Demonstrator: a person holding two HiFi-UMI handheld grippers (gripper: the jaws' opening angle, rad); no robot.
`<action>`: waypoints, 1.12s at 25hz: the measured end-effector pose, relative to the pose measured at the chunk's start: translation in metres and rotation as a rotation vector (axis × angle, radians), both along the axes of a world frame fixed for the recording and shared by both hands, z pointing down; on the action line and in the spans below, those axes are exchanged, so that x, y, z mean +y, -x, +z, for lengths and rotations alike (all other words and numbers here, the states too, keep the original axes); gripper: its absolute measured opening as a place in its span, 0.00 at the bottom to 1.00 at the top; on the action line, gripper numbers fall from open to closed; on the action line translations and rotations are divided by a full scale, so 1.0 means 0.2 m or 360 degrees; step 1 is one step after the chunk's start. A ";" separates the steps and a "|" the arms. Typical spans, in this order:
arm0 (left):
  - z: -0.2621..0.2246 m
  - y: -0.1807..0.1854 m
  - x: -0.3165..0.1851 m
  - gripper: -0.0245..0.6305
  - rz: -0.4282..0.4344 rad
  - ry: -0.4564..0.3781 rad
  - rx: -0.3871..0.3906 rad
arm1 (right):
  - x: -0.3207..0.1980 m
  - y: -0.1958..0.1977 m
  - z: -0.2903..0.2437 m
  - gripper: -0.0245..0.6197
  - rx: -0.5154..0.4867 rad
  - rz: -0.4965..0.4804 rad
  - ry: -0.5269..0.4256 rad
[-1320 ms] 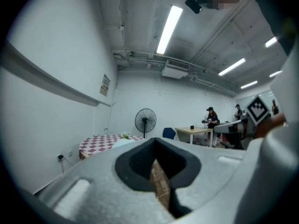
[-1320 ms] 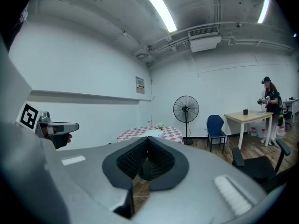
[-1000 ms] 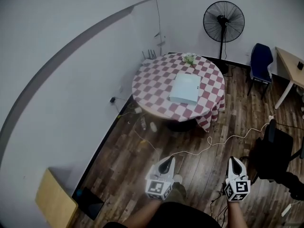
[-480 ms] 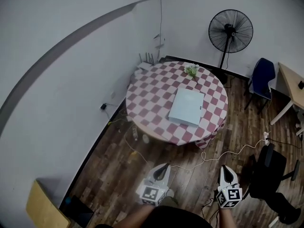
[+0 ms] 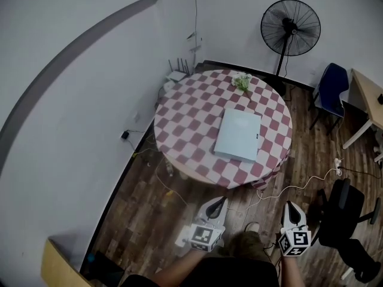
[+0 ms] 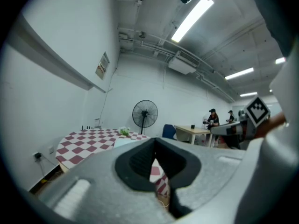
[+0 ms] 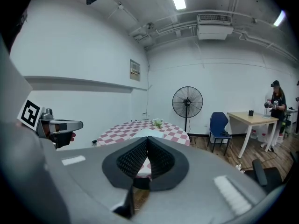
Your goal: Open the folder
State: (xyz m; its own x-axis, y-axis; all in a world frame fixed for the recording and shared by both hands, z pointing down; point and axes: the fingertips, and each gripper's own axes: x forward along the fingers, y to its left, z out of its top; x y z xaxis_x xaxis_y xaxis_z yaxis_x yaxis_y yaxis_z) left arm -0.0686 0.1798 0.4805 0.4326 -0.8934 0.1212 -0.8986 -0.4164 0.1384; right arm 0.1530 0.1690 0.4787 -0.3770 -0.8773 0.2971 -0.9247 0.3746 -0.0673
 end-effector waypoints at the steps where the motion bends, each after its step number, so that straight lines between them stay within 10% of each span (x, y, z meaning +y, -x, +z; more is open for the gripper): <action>1: 0.00 0.00 -0.03 0.04 -0.0007 0.0002 -0.0003 | -0.03 0.01 0.01 0.04 -0.0007 -0.0008 0.0001; 15: 0.12 -0.07 -0.56 0.04 -0.0255 0.0115 0.0012 | -0.73 0.00 0.20 0.04 -0.0114 -0.0197 0.0145; 28: 0.45 -0.21 -1.16 0.04 -0.0217 0.0347 -0.0069 | -1.36 0.12 0.58 0.04 -0.0037 -0.0458 0.0392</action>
